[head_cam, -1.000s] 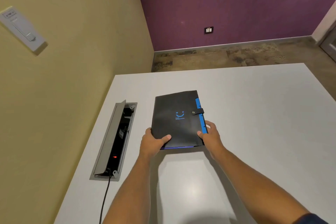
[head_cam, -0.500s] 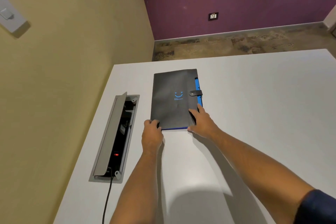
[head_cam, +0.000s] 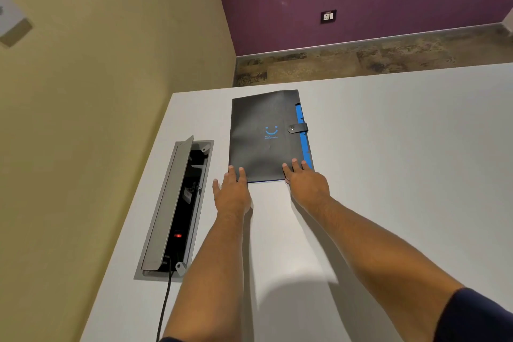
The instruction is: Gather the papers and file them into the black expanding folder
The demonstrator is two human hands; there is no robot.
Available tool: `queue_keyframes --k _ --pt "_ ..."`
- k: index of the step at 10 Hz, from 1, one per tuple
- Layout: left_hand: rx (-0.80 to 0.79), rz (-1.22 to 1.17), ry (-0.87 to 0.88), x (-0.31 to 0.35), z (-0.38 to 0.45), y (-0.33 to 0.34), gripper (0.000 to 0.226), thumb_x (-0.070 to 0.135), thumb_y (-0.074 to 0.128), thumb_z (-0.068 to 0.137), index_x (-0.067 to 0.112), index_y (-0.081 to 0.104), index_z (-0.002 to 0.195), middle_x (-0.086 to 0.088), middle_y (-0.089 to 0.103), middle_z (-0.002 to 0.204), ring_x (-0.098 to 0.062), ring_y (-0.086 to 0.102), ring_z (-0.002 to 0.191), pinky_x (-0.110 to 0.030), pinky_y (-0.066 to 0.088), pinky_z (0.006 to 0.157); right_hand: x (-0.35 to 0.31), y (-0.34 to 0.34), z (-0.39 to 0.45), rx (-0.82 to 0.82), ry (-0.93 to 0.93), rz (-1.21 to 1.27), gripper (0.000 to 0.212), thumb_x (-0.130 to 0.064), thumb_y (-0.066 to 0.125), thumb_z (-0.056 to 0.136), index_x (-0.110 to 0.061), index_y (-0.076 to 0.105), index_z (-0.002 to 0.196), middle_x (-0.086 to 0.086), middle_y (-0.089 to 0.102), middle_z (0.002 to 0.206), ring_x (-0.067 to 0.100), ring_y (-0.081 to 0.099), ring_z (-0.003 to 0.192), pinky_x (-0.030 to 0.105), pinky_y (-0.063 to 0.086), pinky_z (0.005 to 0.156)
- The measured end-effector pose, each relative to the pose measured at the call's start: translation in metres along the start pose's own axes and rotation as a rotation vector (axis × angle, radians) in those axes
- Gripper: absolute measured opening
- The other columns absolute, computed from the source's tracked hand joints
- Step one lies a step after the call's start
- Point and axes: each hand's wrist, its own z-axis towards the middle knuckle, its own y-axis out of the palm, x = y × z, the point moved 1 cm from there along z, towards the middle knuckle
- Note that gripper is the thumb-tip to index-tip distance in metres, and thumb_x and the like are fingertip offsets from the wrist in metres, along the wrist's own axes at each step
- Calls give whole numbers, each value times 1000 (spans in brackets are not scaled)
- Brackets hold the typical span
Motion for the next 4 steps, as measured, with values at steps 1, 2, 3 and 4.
queue_keyframes --k 1,2,3,4 --pt "12 20 -1 1 2 -3 79 11 47 100 18 4 166 -10 0 174 -23 11 160 -48 9 128 3 4 4 -22 -25 84 68 -8 36 106 -23 5 164 4 2 173 29 7 159 46 49 104" --pt "29 -3 10 6 -4 -7 74 16 46 103 15 5 166 -10 0 174 -24 11 160 -46 14 128 15 8 -3 -25 -72 129 71 -7 37 104 -24 3 164 5 -3 172 25 1 159 44 39 115" --pt "170 -27 103 11 -16 -7 68 23 43 106 14 9 165 -7 5 174 -25 15 159 -45 18 127 24 9 -16 126 -91 99 70 -9 41 102 -20 10 164 8 4 172 25 6 159 39 29 122" --pt "306 -83 202 22 -41 -8 65 29 37 107 14 12 165 -5 10 174 -26 16 160 -44 18 128 30 8 -39 339 -104 86 62 -22 40 106 -11 18 162 11 16 170 27 15 158 38 21 125"
